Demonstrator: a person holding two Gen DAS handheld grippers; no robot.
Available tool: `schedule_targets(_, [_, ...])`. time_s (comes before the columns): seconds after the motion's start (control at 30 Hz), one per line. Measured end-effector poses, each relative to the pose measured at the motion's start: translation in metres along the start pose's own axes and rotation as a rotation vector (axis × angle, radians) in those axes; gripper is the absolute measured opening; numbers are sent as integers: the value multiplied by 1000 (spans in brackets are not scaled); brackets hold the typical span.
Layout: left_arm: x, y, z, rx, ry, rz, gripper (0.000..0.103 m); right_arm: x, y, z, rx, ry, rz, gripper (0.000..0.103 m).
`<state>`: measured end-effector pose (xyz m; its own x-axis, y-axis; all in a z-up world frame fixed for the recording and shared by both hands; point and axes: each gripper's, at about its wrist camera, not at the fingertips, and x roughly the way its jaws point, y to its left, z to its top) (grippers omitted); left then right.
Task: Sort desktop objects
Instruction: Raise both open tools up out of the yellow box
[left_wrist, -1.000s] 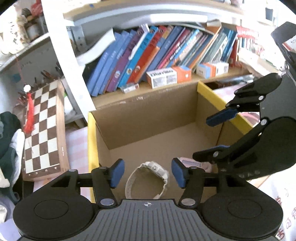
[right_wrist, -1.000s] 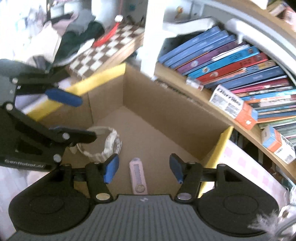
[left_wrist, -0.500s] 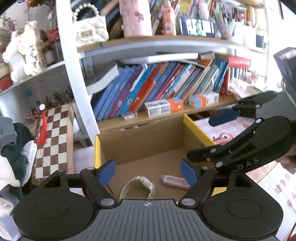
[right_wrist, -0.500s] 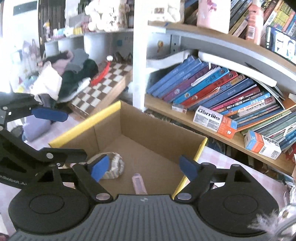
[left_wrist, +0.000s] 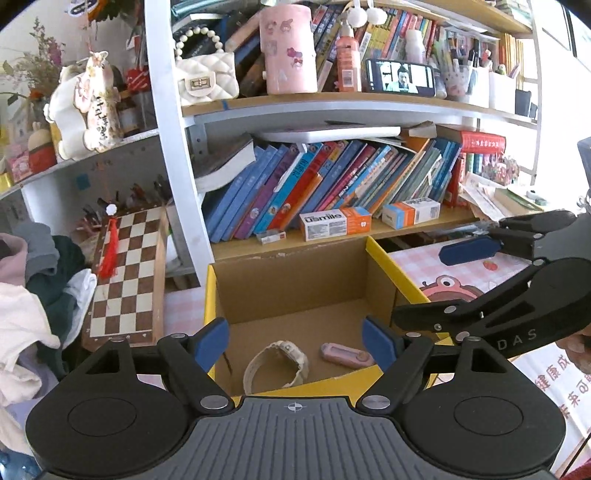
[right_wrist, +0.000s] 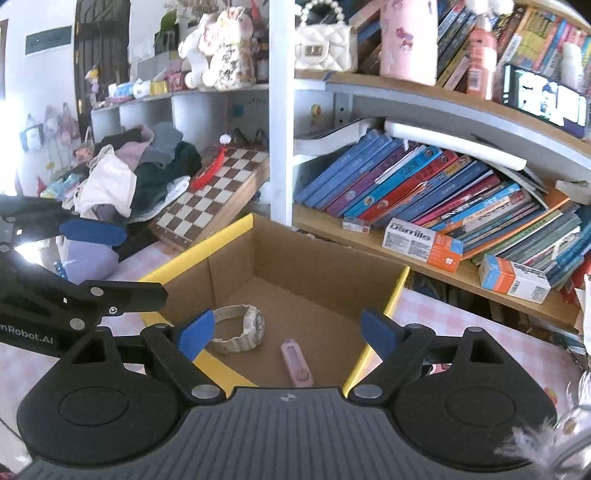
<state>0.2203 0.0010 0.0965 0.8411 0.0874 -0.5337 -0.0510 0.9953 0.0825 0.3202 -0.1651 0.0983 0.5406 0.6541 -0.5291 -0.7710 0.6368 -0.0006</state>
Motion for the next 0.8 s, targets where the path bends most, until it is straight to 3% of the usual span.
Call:
schedule_targets(0.23, [-14,7,-9,-44,-31,7,82,-19,11,-12,43,-34,-56,88])
schedule_targets(0.4, [-24,10,-25,-12,-30,21,82,-33,31,-28,67,-76,-113,88])
schedule_targets(0.8, [-67,39,-63,-65,-41,-28,82,-65,95,-45,67,-85,-204,90])
